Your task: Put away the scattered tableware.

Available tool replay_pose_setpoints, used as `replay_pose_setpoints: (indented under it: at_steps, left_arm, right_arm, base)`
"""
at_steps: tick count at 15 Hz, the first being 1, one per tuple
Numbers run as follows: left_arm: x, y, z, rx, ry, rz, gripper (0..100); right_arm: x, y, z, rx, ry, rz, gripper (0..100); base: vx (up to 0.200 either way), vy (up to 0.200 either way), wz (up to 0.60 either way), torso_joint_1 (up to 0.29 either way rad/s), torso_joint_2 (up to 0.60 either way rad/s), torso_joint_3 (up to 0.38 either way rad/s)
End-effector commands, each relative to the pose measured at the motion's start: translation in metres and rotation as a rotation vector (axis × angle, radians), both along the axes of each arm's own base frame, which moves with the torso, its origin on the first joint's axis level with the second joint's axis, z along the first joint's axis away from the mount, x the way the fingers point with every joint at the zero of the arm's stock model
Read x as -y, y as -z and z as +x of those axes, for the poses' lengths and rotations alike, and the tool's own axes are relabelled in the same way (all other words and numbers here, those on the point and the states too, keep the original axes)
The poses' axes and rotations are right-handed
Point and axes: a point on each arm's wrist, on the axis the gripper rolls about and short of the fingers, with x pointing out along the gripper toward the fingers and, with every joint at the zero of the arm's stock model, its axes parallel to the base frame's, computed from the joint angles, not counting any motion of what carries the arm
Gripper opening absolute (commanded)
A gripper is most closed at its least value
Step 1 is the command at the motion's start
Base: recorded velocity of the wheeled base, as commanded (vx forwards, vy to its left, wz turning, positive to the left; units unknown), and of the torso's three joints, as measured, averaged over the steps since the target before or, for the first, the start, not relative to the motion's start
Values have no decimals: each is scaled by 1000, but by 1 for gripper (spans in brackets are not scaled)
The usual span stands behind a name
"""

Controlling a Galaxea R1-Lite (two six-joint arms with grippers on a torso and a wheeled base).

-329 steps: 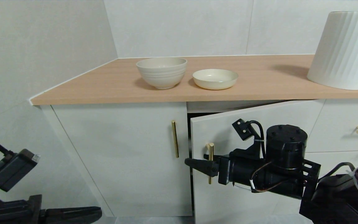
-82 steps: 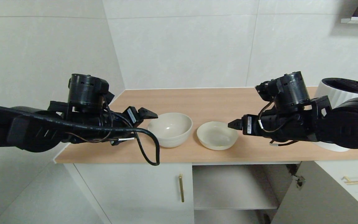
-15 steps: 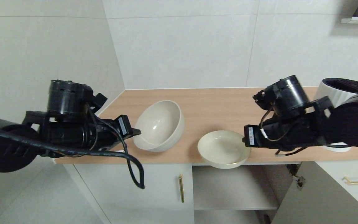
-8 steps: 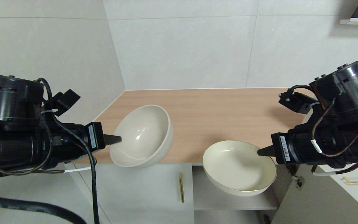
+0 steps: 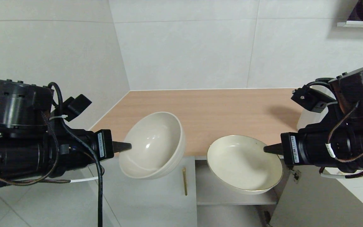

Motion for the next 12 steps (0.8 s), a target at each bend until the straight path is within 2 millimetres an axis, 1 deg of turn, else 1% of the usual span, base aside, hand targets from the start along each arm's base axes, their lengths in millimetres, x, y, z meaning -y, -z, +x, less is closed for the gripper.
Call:
replay_pose_setpoints:
  at_steps: [1, 4, 8, 12]
  left_arm:
    - [1, 3, 1, -10, 3, 4, 0]
    - [1, 1, 0, -6, 5, 3, 0]
    - [7, 6, -3, -24, 35, 10, 0]
    - [7, 7, -3, -24, 36, 10, 0]
  right_arm:
    - [0, 1, 0, -2, 1, -2, 0]
    - [-1, 4, 1, -10, 1, -8, 0]
    - [-3, 9, 4, -26, 1, -20, 0]
    - [-5, 14, 7, -39, 3, -32, 0]
  base:
    - [0, 0, 0, 0, 0, 0]
    - [0, 0, 0, 0, 0, 0]
    - [0, 0, 0, 0, 0, 0]
    - [0, 0, 0, 0, 0, 0]
